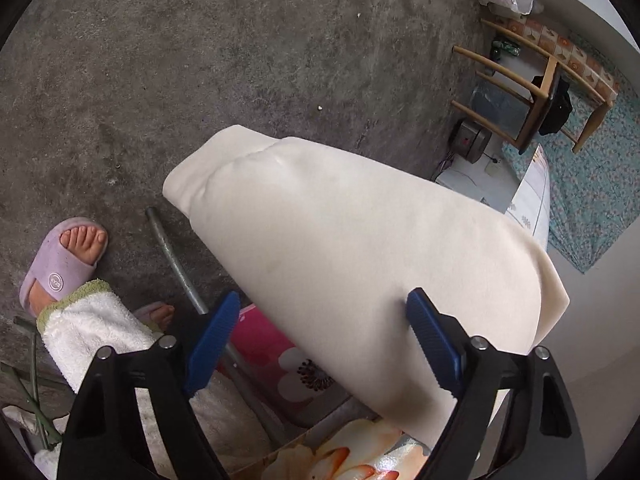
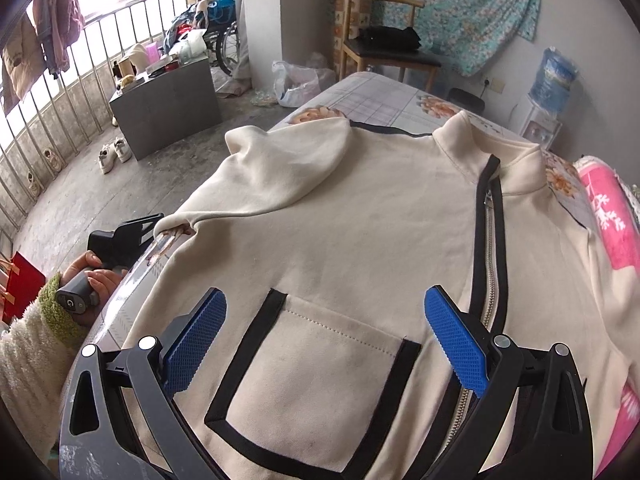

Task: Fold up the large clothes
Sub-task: 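Grasp the beige sleeve with the left tool and lift it over the jacket front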

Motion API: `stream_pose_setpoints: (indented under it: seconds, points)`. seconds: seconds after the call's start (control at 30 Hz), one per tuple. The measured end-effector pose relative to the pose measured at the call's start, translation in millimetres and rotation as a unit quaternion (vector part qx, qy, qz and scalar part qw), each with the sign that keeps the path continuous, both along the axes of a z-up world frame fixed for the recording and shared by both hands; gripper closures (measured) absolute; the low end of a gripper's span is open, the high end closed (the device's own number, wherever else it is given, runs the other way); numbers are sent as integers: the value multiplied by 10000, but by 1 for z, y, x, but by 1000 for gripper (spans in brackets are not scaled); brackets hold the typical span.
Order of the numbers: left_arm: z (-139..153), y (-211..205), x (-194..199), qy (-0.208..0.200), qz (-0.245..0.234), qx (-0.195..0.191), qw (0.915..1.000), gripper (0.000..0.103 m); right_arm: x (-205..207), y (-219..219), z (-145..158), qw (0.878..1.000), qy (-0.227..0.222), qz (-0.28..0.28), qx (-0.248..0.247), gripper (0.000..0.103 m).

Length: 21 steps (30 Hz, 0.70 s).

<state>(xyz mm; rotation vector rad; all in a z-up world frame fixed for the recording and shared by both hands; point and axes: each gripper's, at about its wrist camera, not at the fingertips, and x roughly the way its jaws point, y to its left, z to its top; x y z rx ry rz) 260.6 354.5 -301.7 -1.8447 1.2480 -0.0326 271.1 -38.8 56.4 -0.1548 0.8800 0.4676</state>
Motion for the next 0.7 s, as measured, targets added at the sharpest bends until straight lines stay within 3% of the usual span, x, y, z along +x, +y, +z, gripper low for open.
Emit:
stream_pose_setpoints:
  seconds: [0.07, 0.1, 0.17, 0.23, 0.3, 0.37, 0.43, 0.5, 0.53, 0.57, 0.6, 0.63, 0.7]
  points:
    - [-1, 1, 5, 6, 1, 13, 10000, 46, 0, -5, 1, 10000, 1, -82, 34, 8]
    - [-1, 1, 7, 7, -17, 68, 10000, 51, 0, -7, 2, 9999, -1, -118, 46, 8]
    - [0, 1, 8, 24, -14, 164, 9999, 73, -1, -12, 1, 9998, -21, -193, 49, 8]
    - [5, 4, 9, -29, 9, 359, 9993, 87, -3, -17, 0, 9997, -38, -260, 12, 8]
    - [17, 12, 10, -129, 102, 638, 9978, 95, -4, -23, -2, 9995, -2, -331, -6, 8]
    - [39, 26, 11, -248, 168, 1205, 9923, 97, -6, -31, -1, 9993, 18, -383, 36, 8]
    - [76, 42, 11, -288, 237, 2165, 9756, 97, -10, -39, 2, 9990, -31, -440, 58, 8]
    - [132, 53, 13, -570, 337, 3234, 9440, 98, -15, -49, 6, 9986, -104, -506, 88, 8]
    - [163, 52, 14, -759, 362, 3735, 9238, 98, -17, -53, 7, 9984, -126, -538, 107, 8]
    - [198, 47, 16, -1015, 338, 4286, 8972, 98, -19, -58, 8, 9982, -142, -575, 129, 8]
    - [235, 35, 18, -1239, 265, 4852, 8652, 98, -21, -63, 9, 9978, -161, -616, 155, 8]
    - [271, 18, 20, -1478, 142, 5435, 8262, 98, -23, -69, 10, 9975, -178, -657, 181, 8]
    - [340, -33, 19, -2139, -175, 6410, 7369, 98, -27, -80, 12, 9968, -209, -739, 237, 8]
